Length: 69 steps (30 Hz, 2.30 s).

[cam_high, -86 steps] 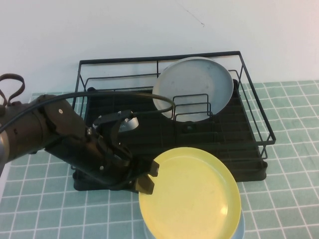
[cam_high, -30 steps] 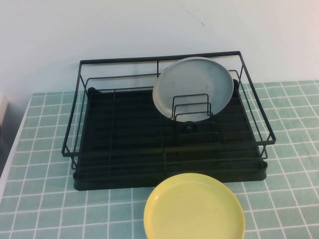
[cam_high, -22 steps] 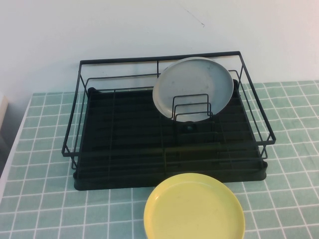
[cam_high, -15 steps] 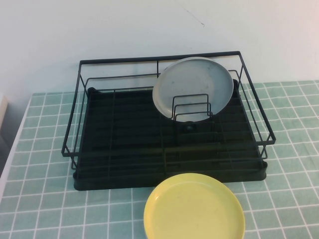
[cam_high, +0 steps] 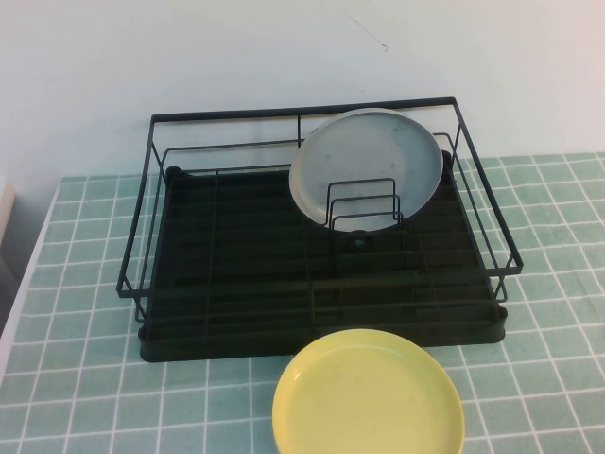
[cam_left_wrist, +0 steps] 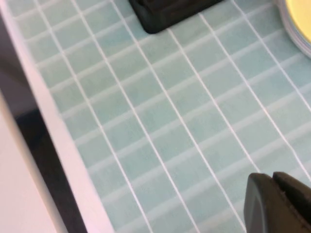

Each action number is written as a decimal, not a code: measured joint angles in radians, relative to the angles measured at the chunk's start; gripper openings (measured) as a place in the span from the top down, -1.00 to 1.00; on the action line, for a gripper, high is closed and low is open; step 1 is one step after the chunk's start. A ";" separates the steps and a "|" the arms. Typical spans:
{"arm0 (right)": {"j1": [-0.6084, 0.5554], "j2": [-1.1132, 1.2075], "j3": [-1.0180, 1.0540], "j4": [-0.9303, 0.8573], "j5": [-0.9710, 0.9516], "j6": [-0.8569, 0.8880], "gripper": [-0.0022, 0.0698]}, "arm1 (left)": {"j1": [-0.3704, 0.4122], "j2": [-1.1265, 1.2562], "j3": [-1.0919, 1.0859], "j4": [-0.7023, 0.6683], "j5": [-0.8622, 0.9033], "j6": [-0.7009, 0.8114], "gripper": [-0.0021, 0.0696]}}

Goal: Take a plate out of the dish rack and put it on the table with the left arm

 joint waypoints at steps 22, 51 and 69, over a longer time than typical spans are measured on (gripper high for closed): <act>0.000 0.000 0.000 0.000 0.000 0.000 0.95 | 0.332 -0.537 0.844 -0.041 -1.059 -0.012 0.95; 0.000 0.000 0.000 0.000 0.000 0.000 0.95 | 0.381 -0.559 0.868 -0.059 -0.938 -0.084 0.95; 0.000 0.000 0.000 0.000 0.000 0.000 0.95 | 0.381 -0.559 0.868 -0.059 -0.938 -0.083 0.95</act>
